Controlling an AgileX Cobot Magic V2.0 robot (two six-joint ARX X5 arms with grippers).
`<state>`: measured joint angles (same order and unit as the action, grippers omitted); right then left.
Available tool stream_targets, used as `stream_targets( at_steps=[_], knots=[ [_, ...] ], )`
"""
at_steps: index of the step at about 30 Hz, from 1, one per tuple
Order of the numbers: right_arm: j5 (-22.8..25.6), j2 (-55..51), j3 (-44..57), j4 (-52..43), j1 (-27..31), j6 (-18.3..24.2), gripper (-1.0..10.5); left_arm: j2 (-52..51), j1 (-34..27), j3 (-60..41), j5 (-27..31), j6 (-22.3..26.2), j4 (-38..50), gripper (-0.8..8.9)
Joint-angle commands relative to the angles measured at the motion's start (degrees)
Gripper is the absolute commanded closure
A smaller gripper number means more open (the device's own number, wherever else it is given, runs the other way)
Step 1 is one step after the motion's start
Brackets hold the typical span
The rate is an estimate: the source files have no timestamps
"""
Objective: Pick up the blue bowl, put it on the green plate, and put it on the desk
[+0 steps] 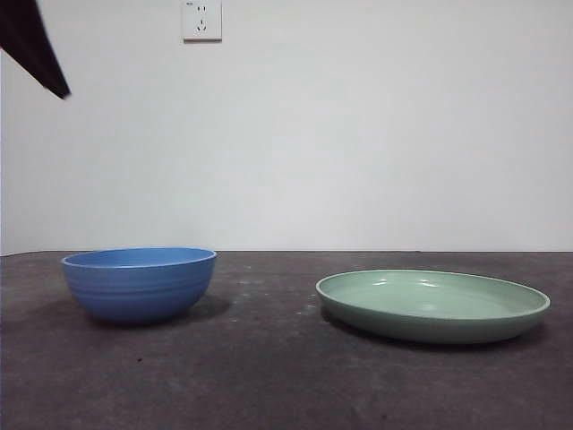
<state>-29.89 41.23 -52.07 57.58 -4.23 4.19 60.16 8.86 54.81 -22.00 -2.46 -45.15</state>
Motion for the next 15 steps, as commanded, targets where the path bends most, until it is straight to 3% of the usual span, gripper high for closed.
stream_targets(
  at_steps=[1, 15],
  knots=[
    [-0.09, 0.24, -1.01, -0.59, -0.2, -0.59, 5.2, 5.22, 0.66, 3.74, 3.19, -0.17, 0.35, 3.54],
    [-0.09, 0.24, -1.01, -0.98, -0.2, -0.59, 5.2, 28.59, 3.63, 14.21, 13.42, 0.52, 2.05, 3.55]
  ],
)
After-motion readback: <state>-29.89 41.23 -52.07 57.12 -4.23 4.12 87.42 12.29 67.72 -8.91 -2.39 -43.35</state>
